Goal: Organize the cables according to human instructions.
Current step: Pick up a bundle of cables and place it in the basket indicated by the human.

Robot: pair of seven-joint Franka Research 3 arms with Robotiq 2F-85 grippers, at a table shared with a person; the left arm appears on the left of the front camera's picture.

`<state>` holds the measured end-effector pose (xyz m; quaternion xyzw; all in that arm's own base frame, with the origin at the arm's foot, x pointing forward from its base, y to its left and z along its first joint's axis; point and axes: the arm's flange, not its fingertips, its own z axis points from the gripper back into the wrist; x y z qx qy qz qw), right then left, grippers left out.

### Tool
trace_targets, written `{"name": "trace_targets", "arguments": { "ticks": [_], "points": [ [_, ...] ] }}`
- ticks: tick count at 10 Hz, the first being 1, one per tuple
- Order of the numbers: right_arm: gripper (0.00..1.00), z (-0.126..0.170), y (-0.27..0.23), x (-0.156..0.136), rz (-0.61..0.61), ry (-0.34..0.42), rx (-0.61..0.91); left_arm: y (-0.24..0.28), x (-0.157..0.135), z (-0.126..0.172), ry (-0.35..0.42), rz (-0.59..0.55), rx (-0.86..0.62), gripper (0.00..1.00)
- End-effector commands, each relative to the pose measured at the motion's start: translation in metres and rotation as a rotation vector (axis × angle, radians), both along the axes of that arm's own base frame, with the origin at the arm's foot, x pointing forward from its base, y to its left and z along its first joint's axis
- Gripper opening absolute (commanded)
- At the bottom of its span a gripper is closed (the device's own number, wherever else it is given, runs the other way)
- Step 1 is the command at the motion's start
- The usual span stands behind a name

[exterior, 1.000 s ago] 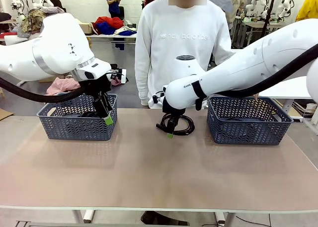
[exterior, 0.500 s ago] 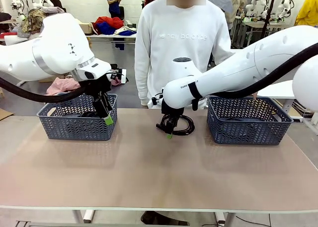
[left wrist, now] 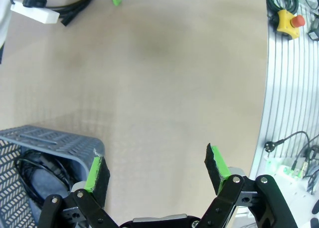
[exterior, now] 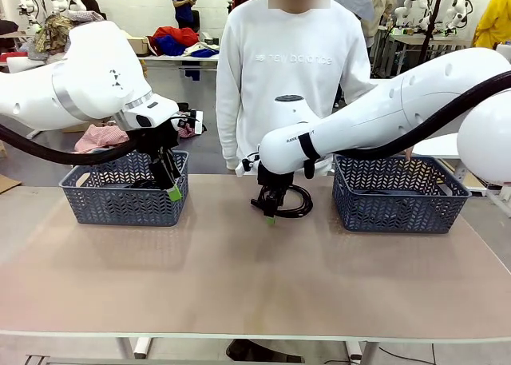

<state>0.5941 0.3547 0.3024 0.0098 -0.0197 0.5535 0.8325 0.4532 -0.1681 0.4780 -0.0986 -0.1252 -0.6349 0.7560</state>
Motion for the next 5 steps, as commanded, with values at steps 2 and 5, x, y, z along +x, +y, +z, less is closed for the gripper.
{"name": "trace_targets", "arguments": {
  "ticks": [2, 5],
  "points": [
    [1.00, 0.0025, 0.0067, 0.0053, 0.014, 0.017, -0.011, 0.0021, 0.0001, 0.0004, -0.007, 0.003, -0.001, 1.00],
    [1.00, 0.0030, 0.0068, 0.0051, 0.023, 0.038, -0.005, 0.0021, 0.0001, 0.0004, -0.007, 0.003, -0.001, 1.00]
  ]
}}
